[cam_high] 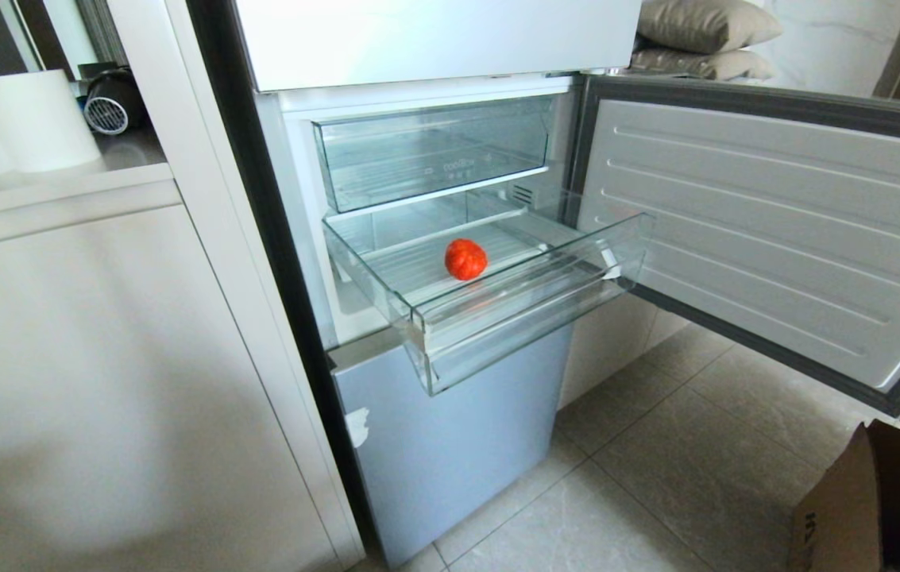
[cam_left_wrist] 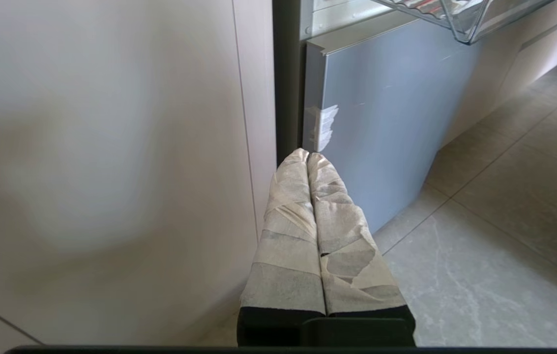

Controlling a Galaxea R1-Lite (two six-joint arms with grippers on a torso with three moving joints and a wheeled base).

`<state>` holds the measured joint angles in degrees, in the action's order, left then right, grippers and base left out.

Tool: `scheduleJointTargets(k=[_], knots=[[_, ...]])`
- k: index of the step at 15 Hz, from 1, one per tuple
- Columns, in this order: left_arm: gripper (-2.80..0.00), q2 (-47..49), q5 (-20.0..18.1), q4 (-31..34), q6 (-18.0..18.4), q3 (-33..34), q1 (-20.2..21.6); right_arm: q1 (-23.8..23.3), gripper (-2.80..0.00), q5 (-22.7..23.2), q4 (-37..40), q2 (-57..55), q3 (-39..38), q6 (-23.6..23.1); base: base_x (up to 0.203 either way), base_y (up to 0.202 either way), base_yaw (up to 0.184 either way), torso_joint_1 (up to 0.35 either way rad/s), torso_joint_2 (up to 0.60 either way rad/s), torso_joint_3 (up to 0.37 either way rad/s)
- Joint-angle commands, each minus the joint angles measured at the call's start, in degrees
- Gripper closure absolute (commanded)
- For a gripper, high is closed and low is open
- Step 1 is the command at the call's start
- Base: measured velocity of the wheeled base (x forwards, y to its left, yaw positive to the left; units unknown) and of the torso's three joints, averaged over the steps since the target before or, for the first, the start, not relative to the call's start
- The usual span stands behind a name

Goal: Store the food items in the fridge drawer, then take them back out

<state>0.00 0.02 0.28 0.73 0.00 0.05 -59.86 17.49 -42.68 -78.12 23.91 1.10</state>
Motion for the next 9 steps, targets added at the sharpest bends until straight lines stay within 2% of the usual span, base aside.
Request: scheduleJointTargets(k=[1, 2, 5, 6, 8, 9], knots=[[0.0, 0.1, 0.1, 0.0, 0.1, 0.0, 0.0, -0.2, 0.0, 0.6, -0.9, -8.9, 4.9, -0.1, 0.0, 0.0, 0.0, 0.0, 0.0, 0.0], [0.0, 0.1, 0.0, 0.0, 0.0, 0.0, 0.0, -0.2, -2.8, 0.7, -1.1, -10.9, 7.2, -0.3, 0.0, 0.0, 0.0, 0.0, 0.0, 0.0], [0.0, 0.1, 0.1, 0.0, 0.0, 0.0, 0.0, -0.2, -2.8, 1.4, -1.8, -16.7, 13.7, -0.4, 0.0, 0.0, 0.0, 0.0, 0.0, 0.0], [0.0, 0.1, 0.1, 0.1, 0.1, 0.0, 0.0, -0.1, -2.8, 3.2, -2.2, -19.0, 16.2, -0.4, 0.0, 0.0, 0.0, 0.0, 0.0, 0.0], [0.0, 0.1, 0.1, 0.0, 0.0, 0.0, 0.0, -0.1, -2.8, 10.3, -2.6, -23.1, 21.0, -0.2, 0.0, 0.0, 0.0, 0.0, 0.0, 0.0], [0.0, 0.1, 0.1, 0.0, 0.0, 0.0, 0.0, -0.1, -2.8, 11.5, -2.6, -24.5, 22.4, -0.2, 0.0, 0.0, 0.0, 0.0, 0.0, 0.0]])
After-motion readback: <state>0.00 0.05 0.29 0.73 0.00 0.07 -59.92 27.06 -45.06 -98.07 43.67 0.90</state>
